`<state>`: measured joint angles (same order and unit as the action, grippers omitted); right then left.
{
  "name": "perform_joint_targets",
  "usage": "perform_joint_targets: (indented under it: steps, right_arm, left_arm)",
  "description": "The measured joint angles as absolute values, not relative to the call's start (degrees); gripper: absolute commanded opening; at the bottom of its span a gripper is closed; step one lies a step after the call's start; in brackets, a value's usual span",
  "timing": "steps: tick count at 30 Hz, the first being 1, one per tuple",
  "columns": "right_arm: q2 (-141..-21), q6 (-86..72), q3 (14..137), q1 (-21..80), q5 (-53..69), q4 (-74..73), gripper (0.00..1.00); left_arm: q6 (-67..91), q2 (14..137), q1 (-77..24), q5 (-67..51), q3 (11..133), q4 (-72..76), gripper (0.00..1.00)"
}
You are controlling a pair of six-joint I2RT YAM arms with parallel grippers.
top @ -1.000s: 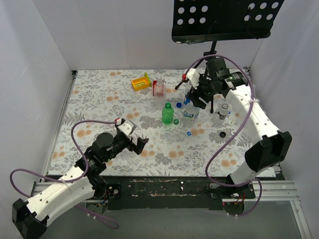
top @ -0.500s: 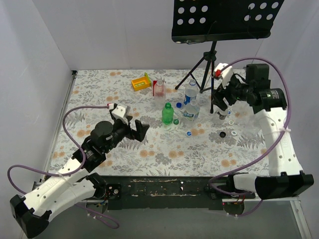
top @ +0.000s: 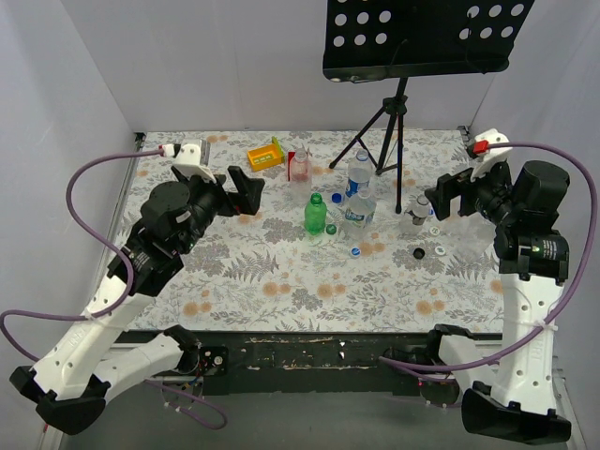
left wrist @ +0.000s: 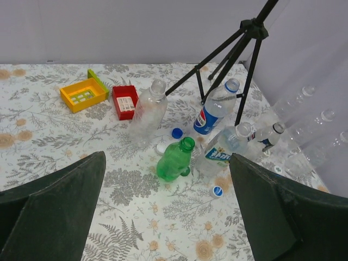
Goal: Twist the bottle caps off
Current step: Reset both arms
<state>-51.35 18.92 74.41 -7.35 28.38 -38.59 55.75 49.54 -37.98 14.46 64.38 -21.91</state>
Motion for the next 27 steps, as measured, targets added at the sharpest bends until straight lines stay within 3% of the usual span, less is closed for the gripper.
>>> perform_joint_targets:
  steps: [7, 27]
  right_arm:
    - [-49.21, 9.13, 72.84, -8.84, 21.76, -36.34, 0.98]
    - [-46.85, 5.30, 74.91, -11.75, 15.31, -35.83, 0.98]
  left_arm:
    - [57.52, 55.07, -36.45, 11.81, 74.15, -26.04, 0.98]
    - [58.04, 51.68, -36.45, 11.11, 77.87, -30.28, 0.98]
